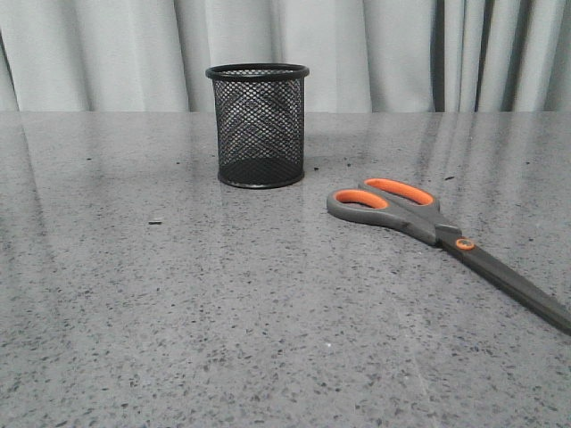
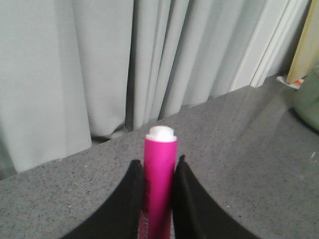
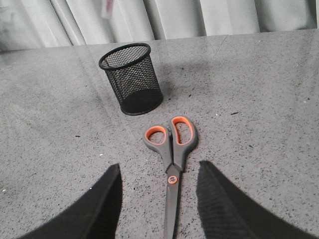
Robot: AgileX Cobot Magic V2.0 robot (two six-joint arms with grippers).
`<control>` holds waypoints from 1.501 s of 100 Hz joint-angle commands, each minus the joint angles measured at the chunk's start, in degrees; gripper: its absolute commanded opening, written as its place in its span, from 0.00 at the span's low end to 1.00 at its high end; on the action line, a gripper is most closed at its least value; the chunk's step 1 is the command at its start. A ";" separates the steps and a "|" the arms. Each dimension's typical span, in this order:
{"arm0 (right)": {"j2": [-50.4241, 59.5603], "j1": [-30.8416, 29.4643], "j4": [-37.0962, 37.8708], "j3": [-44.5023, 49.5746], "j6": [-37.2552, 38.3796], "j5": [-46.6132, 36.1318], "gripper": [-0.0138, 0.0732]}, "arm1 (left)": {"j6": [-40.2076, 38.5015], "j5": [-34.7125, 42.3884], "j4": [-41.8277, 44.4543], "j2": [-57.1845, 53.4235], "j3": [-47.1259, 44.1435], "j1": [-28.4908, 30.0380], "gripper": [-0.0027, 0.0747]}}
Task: Put pen and scissors into bin
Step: 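Lift the pink marker and carry it above the mesh cup, then lower the marker into the cup and open the left gripper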
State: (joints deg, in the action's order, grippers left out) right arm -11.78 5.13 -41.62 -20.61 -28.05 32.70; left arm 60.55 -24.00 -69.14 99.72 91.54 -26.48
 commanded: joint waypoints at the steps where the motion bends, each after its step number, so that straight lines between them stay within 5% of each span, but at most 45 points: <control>1: -1.12 -0.42 -1.57 -1.99 -0.46 -1.33 0.52 | 1.15 1.49 -2.98 -0.65 1.81 0.51 0.01; 57: -1.12 -0.42 -1.57 -1.99 -0.46 -0.50 0.52 | 2.57 -1.37 -3.54 3.02 -1.89 1.03 0.01; 83: -1.12 -0.42 -1.57 -1.99 -0.46 -0.58 0.52 | 18.32 -0.40 -18.45 3.02 -4.77 1.03 0.01; 112: -1.12 -0.42 -1.57 -1.99 -0.46 -0.58 0.52 | 19.19 -2.89 -19.15 3.02 -5.41 1.03 0.02; 126: -1.12 -0.42 -1.57 -1.99 -0.46 -0.31 0.52 | 19.19 -3.41 -18.50 3.02 -5.41 1.03 0.22; 139: -1.12 -0.42 -1.57 -1.99 -0.46 1.10 0.52 | 19.09 -3.41 -18.12 2.91 -5.41 1.03 0.54; 150: -1.12 -0.42 -1.57 -1.99 -0.46 2.38 0.52 | 19.09 -3.41 -18.12 1.61 -5.41 1.42 0.58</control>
State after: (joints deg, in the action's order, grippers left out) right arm -11.78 5.13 -41.62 -20.61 -28.05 36.87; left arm 79.67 -26.35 -85.53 105.68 84.72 -25.53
